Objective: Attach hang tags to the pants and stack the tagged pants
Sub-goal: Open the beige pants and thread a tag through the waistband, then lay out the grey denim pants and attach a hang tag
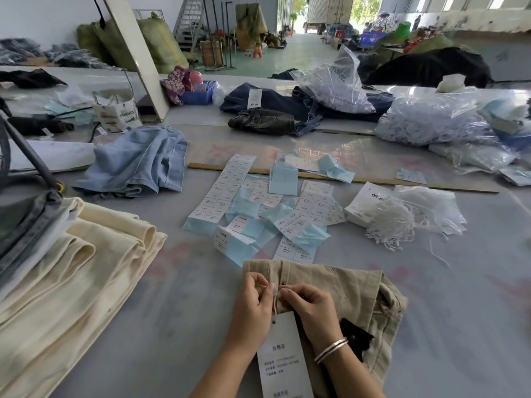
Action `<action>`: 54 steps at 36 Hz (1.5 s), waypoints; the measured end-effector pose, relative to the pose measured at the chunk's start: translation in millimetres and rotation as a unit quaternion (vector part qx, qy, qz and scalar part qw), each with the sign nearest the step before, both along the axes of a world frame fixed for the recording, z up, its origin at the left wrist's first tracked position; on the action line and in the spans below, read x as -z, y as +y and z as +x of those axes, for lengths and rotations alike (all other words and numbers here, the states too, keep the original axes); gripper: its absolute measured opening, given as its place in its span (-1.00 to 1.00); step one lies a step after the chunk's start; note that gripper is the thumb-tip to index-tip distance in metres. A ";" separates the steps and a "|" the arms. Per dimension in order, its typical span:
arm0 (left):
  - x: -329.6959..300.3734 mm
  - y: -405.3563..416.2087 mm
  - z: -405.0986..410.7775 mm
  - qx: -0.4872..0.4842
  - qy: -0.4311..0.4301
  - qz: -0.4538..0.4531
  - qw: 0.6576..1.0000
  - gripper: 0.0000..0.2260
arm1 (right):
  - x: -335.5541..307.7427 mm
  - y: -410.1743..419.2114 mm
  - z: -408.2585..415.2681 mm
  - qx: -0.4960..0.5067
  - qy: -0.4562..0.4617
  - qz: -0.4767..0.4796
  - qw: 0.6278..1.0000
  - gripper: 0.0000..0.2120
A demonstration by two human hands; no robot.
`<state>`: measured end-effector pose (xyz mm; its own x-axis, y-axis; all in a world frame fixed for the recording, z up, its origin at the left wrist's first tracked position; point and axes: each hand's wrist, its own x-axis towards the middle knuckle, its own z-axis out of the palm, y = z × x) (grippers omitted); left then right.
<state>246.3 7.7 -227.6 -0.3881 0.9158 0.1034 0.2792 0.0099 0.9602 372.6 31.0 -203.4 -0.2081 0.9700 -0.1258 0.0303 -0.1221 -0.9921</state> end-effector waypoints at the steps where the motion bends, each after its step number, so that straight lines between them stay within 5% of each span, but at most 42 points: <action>1: -0.3 -0.1 0.1 -0.001 0.001 0.001 1.000 -0.84 | -0.2 0.0 -0.1 0.000 0.002 -0.002 1.000 -0.95; 31: -10.0 0.0 1.4 -0.015 0.041 -0.042 0.998 -0.86 | 1.7 -2.6 -11.0 0.001 -0.088 0.090 0.992 -0.93; 36: -28.5 -1.7 -9.3 0.023 -0.029 -0.100 0.994 -0.82 | 1.2 -1.1 -6.4 0.023 0.004 0.026 0.999 -0.93; 42: -42.3 -7.9 -28.3 -0.005 0.029 -0.070 0.997 -0.80 | 2.5 3.4 -4.2 0.036 0.045 0.000 0.998 -0.86; 46: -34.9 -19.6 -52.9 -0.067 0.080 -0.077 0.992 -0.79 | 1.9 10.6 -5.8 0.058 -0.068 0.045 0.995 -0.78; 48: -26.8 -27.3 -66.1 -0.090 0.079 -0.102 0.988 -0.77 | -9.4 11.0 -12.8 0.057 -0.185 0.180 0.964 -0.70; 50: -17.9 -35.0 -77.2 -0.111 0.078 -0.131 0.982 -0.77 | -24.7 10.9 -27.1 -0.094 -0.287 0.316 0.899 -0.63; 52: -12.8 -41.6 -86.1 -0.126 0.083 -0.144 0.978 -0.78 | -35.8 12.9 -45.6 -0.316 -0.415 0.356 0.775 -0.47; 54: -11.9 -45.9 -92.4 -0.131 0.087 -0.142 0.977 -0.77 | -43.5 18.8 -60.5 -0.425 -0.523 0.348 0.652 -0.41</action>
<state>153.9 -38.3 -215.6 -0.6120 0.7890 -0.0548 0.3898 0.3611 0.8471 312.1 49.8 -159.9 -0.8609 0.4586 -0.2204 0.4982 0.8478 -0.1818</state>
